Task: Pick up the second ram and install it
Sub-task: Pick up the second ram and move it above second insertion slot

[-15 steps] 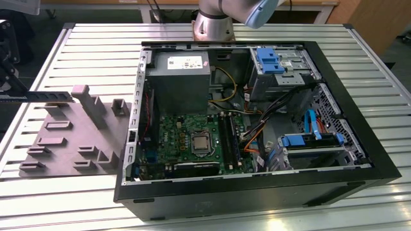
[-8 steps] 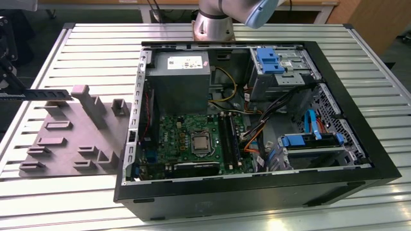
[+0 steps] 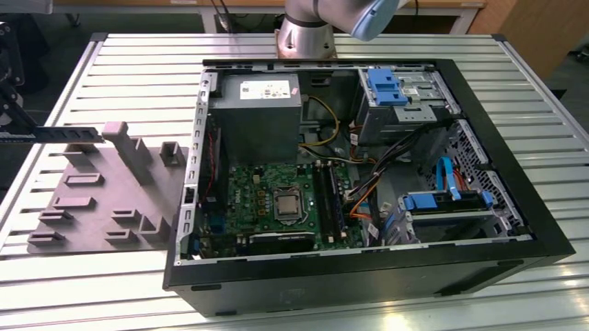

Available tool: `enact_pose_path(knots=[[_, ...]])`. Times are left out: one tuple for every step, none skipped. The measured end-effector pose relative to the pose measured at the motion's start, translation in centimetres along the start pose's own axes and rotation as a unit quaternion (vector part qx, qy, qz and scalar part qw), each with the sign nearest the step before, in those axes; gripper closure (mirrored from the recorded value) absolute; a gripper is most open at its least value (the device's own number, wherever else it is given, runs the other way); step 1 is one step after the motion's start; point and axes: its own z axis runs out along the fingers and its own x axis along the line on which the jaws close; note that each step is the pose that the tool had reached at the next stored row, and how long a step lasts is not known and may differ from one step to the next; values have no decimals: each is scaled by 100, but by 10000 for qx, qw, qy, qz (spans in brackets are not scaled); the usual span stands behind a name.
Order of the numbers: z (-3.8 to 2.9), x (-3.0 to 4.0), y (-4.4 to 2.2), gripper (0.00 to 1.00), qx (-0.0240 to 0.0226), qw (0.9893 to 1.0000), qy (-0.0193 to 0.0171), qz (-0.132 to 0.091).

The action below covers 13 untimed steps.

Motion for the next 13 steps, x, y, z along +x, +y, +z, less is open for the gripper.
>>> enact_pose_path(knots=[[-1,0,-10,88,0,10000,0,-1],[0,-1,-22,88,0,10000,0,-1],[0,-2,-36,88,1,10000,0,0],[-1,-3,-51,88,0,10000,0,0],[-2,-4,-67,88,0,10000,0,0],[-2,-6,-83,88,0,10000,-1,0],[-3,-7,-102,88,0,10000,-1,0],[-3,-9,-122,88,1,10000,0,0],[-4,-10,-140,88,1,10000,0,0],[-5,-11,-159,88,1,10000,-1,0],[-5,-13,-177,88,1,10000,-1,0],[-6,-15,-196,88,0,10000,0,0],[-7,-16,-215,88,0,10000,0,0]])
